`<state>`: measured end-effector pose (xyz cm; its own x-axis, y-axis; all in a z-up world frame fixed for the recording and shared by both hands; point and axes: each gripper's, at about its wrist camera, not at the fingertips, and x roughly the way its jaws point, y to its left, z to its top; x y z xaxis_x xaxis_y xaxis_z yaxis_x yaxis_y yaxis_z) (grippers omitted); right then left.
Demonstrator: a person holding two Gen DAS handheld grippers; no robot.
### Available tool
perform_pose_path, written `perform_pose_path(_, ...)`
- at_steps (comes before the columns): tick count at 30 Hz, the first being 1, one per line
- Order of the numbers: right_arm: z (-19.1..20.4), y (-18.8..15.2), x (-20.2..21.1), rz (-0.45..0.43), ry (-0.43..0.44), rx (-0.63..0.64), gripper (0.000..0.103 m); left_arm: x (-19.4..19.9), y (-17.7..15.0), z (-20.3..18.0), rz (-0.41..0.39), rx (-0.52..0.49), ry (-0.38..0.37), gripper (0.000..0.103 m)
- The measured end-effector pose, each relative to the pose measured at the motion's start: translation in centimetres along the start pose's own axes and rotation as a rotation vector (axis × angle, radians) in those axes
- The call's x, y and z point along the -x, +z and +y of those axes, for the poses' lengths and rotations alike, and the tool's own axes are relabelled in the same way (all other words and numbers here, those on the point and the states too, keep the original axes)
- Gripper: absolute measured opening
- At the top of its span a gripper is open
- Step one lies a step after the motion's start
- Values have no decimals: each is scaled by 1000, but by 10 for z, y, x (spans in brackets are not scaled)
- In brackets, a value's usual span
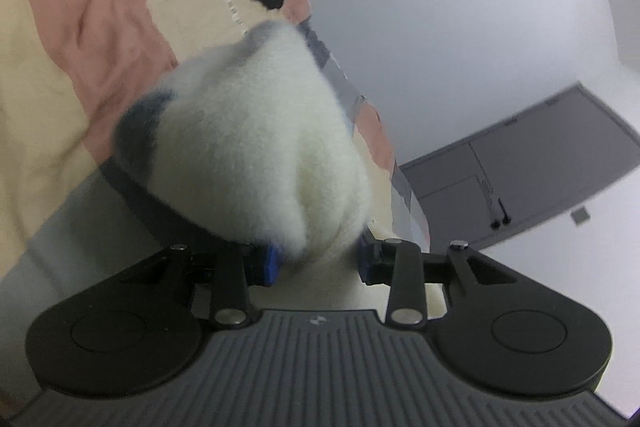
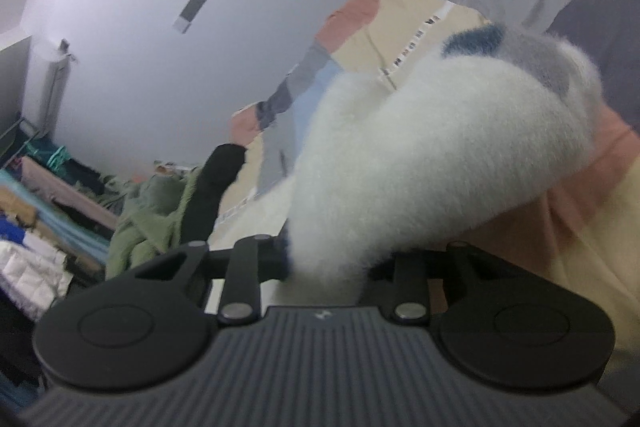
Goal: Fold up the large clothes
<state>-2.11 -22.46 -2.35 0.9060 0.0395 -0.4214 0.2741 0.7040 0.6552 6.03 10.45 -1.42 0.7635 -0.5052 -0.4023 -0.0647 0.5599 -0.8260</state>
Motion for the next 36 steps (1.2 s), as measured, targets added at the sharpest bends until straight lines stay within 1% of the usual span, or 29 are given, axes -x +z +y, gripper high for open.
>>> perform_pose_path(3,2,0,25,30,16,29,34,21,-9,-15,-18,-85,12,43)
perform_pose_path(5,3,1,33,49,14,38,35,23,-15,-20,-3,-113,30,44)
perform_pose_path(6,2,2,33,59,8,42,37,34,-20,-13,8,-111,34,47)
perform_pose_path(7,-1,3,32,74,3,42,38,32,-21,-10,20,-99,39,48)
perform_pose_path(9,-8,4,26,108,-1,31,44,21,-19,-1,61,-50,47,61)
perform_pose_path(10,-10,4,22,123,-4,21,45,15,-17,6,89,-15,46,64)
perform_pose_path(11,-13,3,20,135,-8,13,49,11,-17,12,111,14,43,70)
perform_pose_path(12,-14,2,18,144,-7,4,55,7,-14,15,122,30,45,72)
perform_pose_path(13,-15,1,18,151,-2,-2,58,6,-14,17,125,41,48,72)
perform_pose_path(14,-16,0,18,158,9,-10,65,6,-14,17,120,39,45,72)
perform_pose_path(15,-14,-1,18,160,21,-14,70,5,-12,17,112,33,39,72)
perform_pose_path(18,-4,1,24,137,39,14,71,15,-13,9,76,-8,8,72)
perform_pose_path(21,9,12,24,109,64,62,71,17,-5,-3,39,-55,-27,74)
perform_pose_path(24,21,26,14,86,74,109,72,1,11,-22,10,-132,-39,75)
perform_pose_path(28,31,45,-11,54,79,135,74,-26,30,-40,-2,-222,-41,77)
perform_pose_path(32,31,62,-45,44,75,153,74,-60,47,-45,-3,-297,-6,77)
perform_pose_path(36,26,73,-82,55,46,190,74,-104,64,-35,16,-354,50,77)
